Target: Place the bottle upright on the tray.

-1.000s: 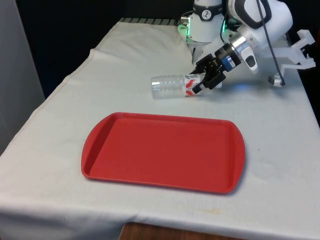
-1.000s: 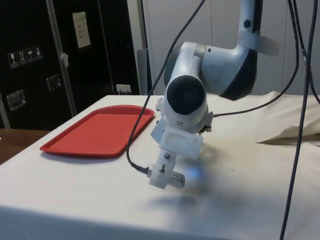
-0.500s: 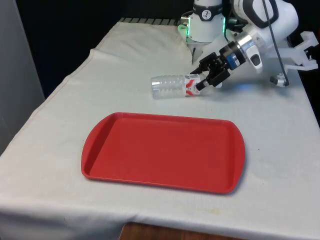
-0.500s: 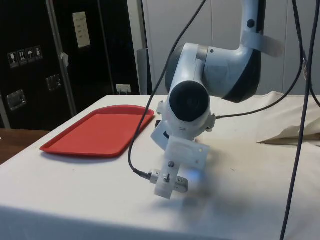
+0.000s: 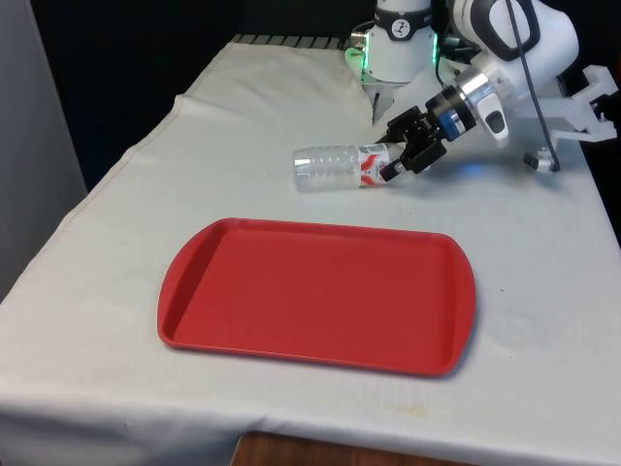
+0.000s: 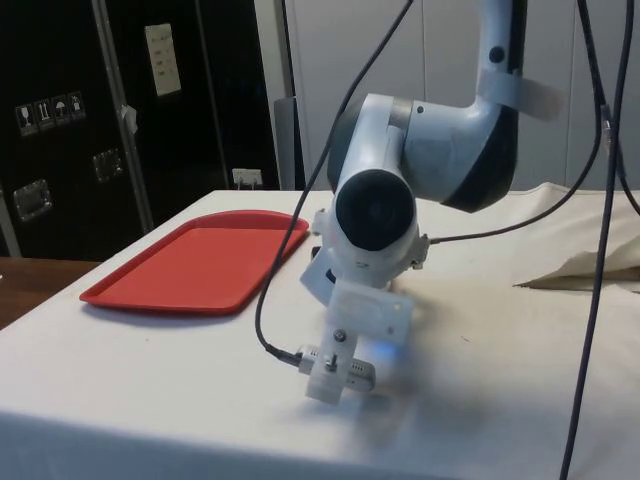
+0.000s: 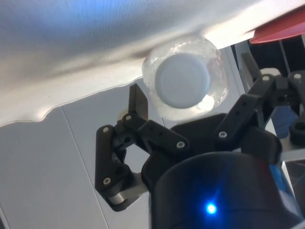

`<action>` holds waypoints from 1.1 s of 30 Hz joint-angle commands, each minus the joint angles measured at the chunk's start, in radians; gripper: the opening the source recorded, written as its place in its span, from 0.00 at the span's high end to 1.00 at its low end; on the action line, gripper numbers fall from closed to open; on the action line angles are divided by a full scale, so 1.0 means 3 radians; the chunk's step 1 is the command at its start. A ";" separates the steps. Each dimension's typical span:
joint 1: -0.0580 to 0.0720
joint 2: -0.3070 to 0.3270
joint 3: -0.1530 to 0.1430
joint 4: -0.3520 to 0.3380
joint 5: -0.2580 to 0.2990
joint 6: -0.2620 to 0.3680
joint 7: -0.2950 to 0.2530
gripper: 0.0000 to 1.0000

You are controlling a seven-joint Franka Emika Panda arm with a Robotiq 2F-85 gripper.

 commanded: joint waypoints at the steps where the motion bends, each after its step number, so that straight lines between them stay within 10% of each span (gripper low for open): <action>1: -0.0010 0.0003 0.0000 0.0003 -0.0013 0.0037 0.0017 0.00; 33: -0.0003 0.0007 -0.0003 0.0010 0.0000 -0.0003 0.0000 0.00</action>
